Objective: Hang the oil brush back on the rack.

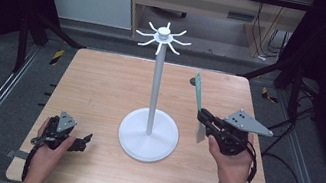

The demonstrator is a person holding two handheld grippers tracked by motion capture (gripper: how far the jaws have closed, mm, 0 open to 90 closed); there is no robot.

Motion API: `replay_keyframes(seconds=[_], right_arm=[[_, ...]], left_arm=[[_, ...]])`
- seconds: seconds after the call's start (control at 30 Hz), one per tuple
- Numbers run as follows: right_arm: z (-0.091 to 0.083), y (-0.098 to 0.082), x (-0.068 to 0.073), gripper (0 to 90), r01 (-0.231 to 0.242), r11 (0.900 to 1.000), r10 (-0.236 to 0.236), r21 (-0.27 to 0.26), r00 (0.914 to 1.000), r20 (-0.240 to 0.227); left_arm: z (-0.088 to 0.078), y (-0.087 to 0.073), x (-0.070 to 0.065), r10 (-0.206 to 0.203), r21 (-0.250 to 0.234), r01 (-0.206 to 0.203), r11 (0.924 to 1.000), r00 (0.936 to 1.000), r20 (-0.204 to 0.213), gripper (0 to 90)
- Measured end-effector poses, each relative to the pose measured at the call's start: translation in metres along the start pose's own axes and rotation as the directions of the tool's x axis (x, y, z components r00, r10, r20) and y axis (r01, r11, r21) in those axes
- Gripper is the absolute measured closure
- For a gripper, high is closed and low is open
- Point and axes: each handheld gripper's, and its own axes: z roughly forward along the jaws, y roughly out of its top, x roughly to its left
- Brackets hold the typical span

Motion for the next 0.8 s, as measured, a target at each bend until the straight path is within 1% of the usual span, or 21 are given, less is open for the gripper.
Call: replay_keyframes(seconds=[0.03, 0.13, 0.3, 0.37, 0.5, 0.7, 0.8], right_arm=[[-0.001, 0.001, 0.001, 82.6, -0.008, 1.000, 0.008, -0.002, 1.0000, -0.002], [-0.002, 0.004, 0.004, 82.6, 0.001, 1.000, -0.001, -0.013, 1.0000, -0.002], [-0.004, 0.007, 0.006, 82.6, -0.003, 1.000, 0.003, -0.025, 1.0000, -0.009], [-0.005, 0.009, 0.007, 82.6, 0.007, 1.000, -0.007, -0.027, 0.9999, -0.010], [-0.007, 0.012, 0.010, 82.6, 0.012, 0.999, -0.013, -0.042, 0.9998, -0.015], [-0.011, 0.019, 0.017, 82.6, 0.025, 0.997, -0.027, -0.070, 0.9992, -0.028], [-0.012, 0.022, 0.021, 82.6, 0.037, 0.996, -0.039, -0.076, 0.9988, -0.031]], left_arm=[[0.000, 0.000, 0.000, 0.000, 0.000, 0.000, 1.0000, 1.0000, 0.000, 3.7], [0.000, 0.000, 0.000, 0.003, 0.002, -0.003, 1.0000, 1.0000, -0.001, 3.7], [0.000, 0.000, 0.000, 0.004, 0.004, -0.004, 1.0000, 1.0000, 0.001, 3.7], [0.000, 0.000, -0.001, 0.003, 0.005, -0.003, 1.0000, 1.0000, 0.001, 3.7], [0.001, -0.001, -0.001, 0.006, 0.008, -0.006, 1.0000, 1.0000, 0.002, 3.7], [0.001, -0.001, -0.001, 0.006, 0.012, -0.006, 0.9999, 1.0000, 0.003, 3.7], [0.001, -0.001, -0.001, 0.009, 0.015, -0.009, 0.9999, 1.0000, 0.004, 3.7]])
